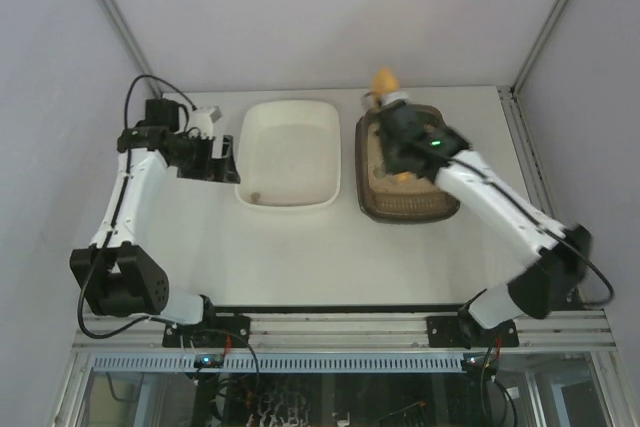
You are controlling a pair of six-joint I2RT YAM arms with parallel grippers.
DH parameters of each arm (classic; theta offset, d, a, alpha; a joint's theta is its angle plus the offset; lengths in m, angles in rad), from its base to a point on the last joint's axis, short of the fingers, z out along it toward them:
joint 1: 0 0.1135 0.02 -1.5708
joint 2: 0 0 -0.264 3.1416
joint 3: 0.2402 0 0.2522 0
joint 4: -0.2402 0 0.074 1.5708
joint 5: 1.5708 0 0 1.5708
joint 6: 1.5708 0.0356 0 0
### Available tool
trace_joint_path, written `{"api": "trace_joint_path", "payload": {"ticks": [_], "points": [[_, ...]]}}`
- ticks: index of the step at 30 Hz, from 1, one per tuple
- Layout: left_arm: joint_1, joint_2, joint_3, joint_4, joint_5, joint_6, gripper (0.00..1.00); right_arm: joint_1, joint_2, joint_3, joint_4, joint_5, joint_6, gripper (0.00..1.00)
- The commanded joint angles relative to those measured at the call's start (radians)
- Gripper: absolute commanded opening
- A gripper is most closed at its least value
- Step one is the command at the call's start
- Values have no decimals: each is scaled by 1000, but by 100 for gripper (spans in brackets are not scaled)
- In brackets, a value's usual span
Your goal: Clean the litter box
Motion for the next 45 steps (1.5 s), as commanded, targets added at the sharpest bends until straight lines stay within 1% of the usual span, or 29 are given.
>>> {"api": "trace_joint_path", "payload": {"ticks": [1,3,6,9,13,15,18,21,24,26,31,34,37,41,45], "points": [[-160,-44,102,73,-151,-42,100,-158,-140,-42,-237,-64,166,0],[-204,-7,136,100,-130,-107,100,-173,-139,-69,-319,-78,197,0],[-281,71,219,85,-73,-186,100,-223,-143,-137,-346,-282,195,0],[-359,158,328,60,-100,-260,100,-283,-122,-155,-379,-335,189,0],[-431,261,476,59,-143,-378,100,-392,-107,-151,-308,-475,179,0],[-454,314,549,59,-144,-445,100,-421,-71,-138,-291,-510,180,0],[-476,392,652,57,-112,-510,100,-414,18,-64,-369,-381,197,0],[-508,453,718,58,-90,-540,100,-394,82,-27,-401,-326,197,0],[-544,481,748,60,-129,-545,100,-378,140,6,-429,-280,198,0],[-562,487,747,61,-153,-561,100,-361,185,39,-464,-203,200,0],[-575,470,720,59,-157,-567,100,-323,268,120,-534,-15,241,0],[-574,441,687,62,-175,-547,100,-301,300,166,-580,44,264,0],[-575,411,629,77,-187,-535,100,-293,320,176,-601,101,278,0],[-575,374,549,105,-193,-527,100,-311,326,171,-597,116,271,0],[-575,345,489,123,-204,-528,100,-346,348,176,-581,97,257,0]]}}
